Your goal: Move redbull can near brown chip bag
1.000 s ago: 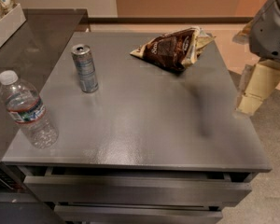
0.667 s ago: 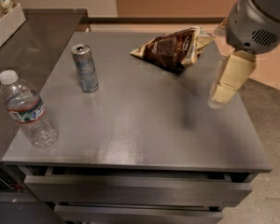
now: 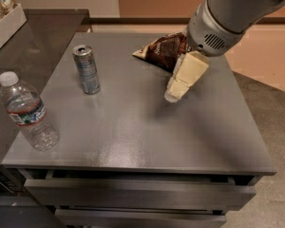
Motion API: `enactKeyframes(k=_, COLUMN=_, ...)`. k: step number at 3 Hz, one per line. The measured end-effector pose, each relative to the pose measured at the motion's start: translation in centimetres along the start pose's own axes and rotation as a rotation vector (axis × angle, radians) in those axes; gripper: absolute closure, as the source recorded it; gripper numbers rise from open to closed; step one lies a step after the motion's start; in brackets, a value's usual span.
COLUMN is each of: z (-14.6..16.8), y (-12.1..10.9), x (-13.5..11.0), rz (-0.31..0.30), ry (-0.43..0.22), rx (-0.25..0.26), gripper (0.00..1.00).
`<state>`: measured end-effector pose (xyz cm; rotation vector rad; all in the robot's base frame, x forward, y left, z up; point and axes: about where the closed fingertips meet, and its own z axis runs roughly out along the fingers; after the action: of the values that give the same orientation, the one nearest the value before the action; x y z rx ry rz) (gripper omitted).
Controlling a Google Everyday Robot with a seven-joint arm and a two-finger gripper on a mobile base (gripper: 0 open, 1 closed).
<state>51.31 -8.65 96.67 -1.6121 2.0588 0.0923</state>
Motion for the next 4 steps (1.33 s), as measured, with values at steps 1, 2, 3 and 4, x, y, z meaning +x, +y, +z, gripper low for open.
enactKeyframes(k=1, z=2.4, y=-0.3, x=-3.8, rz=0.036, ry=-0.093, rx=-0.024, gripper=0.00)
enactKeyframes(k=2, z=4.5, y=-0.9, x=-7.1, rz=0.089, ry=-0.138, rx=-0.078, gripper=0.00)
enactKeyframes(k=3, z=6.5, y=-1.4, x=-10.6, rz=0.117, ry=-0.158, rx=-0.124, gripper=0.00)
enactKeyframes(k=4, z=8.4, y=-1.7, x=-13.7, rz=0.123, ry=-0.165, rx=-0.159, gripper=0.00)
